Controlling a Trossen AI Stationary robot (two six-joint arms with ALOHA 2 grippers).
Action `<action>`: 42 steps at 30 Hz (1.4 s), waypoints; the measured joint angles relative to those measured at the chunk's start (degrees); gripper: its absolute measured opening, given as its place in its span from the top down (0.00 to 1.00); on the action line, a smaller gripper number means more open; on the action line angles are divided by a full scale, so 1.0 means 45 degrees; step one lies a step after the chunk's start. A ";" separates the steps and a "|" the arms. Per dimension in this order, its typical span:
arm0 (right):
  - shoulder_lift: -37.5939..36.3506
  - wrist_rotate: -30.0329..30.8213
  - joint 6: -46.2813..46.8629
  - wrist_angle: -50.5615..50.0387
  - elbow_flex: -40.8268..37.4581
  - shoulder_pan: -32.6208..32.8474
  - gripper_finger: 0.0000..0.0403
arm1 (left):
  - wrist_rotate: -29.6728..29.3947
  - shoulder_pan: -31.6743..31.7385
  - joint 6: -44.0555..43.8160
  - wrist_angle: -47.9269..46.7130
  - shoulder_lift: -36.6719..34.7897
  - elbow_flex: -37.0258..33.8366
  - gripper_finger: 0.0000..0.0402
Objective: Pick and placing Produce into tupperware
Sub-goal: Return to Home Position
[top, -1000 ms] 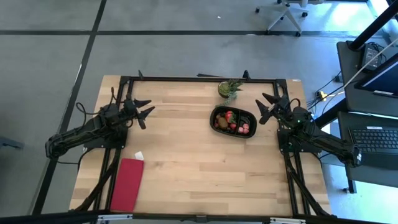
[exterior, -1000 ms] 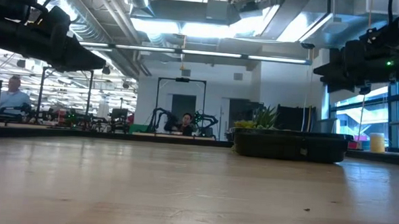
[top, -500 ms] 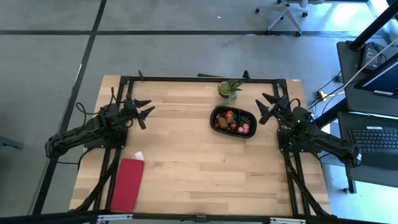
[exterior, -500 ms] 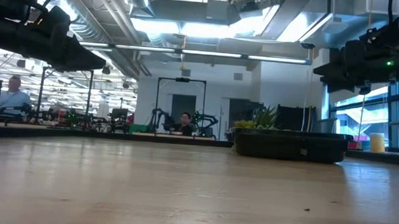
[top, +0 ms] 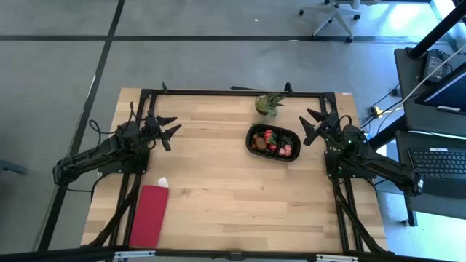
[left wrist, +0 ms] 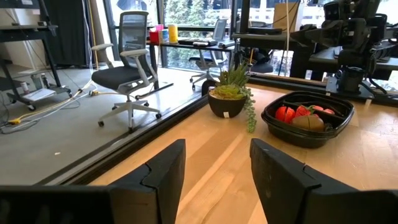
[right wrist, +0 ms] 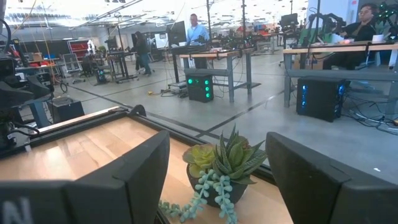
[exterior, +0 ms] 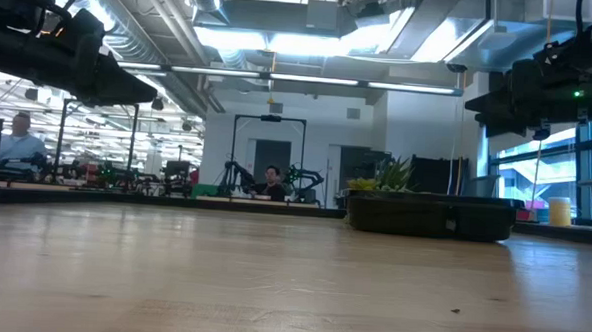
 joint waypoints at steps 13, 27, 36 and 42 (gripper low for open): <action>0.0000 -0.0005 -0.0015 0.0000 0.0000 0.0002 0.34 | -0.0004 0.0000 0.0000 0.0000 0.0000 0.0000 0.59; 0.0001 -0.0001 -0.0013 0.0004 0.0000 -0.0002 0.34 | -0.0004 0.0001 0.0000 0.0000 0.0000 0.0000 0.57; 0.0005 -0.0004 -0.0003 0.0004 0.0000 0.0001 0.34 | -0.0002 0.0000 0.0000 0.0000 0.0000 0.0000 0.59; 0.0005 -0.0005 -0.0015 0.0004 0.0000 -0.0003 0.34 | -0.0005 0.0004 0.0000 0.0000 0.0000 0.0000 0.60</action>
